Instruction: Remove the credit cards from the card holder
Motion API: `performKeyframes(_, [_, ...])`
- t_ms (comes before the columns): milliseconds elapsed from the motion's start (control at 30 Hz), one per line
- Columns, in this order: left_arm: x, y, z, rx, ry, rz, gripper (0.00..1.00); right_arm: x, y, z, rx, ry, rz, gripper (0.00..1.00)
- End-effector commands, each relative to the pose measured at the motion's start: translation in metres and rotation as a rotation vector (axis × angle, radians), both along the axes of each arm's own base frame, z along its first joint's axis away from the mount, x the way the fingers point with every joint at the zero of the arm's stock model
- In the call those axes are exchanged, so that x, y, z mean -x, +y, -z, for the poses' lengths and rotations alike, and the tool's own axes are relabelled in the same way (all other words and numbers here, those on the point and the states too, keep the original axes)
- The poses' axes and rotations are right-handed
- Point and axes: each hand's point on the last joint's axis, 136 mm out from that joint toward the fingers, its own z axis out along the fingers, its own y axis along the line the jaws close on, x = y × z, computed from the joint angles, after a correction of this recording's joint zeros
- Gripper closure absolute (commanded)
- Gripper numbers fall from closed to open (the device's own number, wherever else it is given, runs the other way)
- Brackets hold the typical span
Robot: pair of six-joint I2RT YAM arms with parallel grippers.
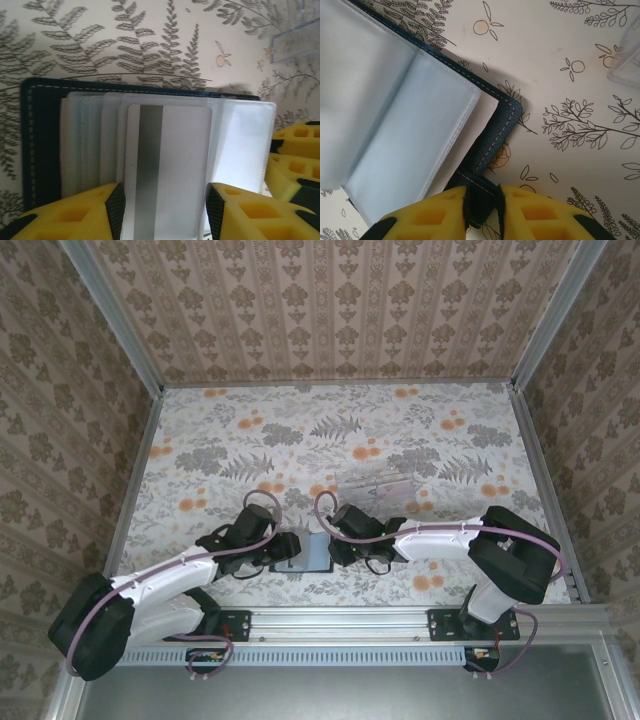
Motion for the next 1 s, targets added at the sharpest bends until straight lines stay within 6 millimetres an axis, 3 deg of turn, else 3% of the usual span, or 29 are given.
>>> performKeyframes(0, [0.003, -0.013, -0.009, 0.079, -0.005, 0.032, 0.50, 0.002, 0.003, 0.004, 0.014, 0.024, 0.008, 0.74])
performKeyframes(167, [0.002, -0.019, -0.019, 0.107, -0.029, 0.044, 0.48, 0.002, 0.002, 0.004, 0.019, 0.024, 0.010, 0.74])
performKeyframes(300, [0.002, -0.023, -0.023, 0.121, -0.041, 0.058, 0.40, 0.002, 0.001, 0.005, 0.024, 0.023, 0.013, 0.74])
performKeyframes(500, [0.001, -0.042, -0.034, 0.168, -0.066, 0.104, 0.40, -0.003, -0.003, -0.003, 0.021, -0.004, 0.042, 0.74])
performKeyframes(800, [0.005, -0.075, -0.036, 0.166, -0.069, 0.194, 0.44, -0.018, -0.035, -0.026, -0.019, -0.083, 0.183, 0.74])
performKeyframes(967, [0.007, -0.079, -0.036, 0.142, -0.069, 0.214, 0.45, -0.021, -0.046, -0.036, -0.065, -0.086, 0.216, 0.74])
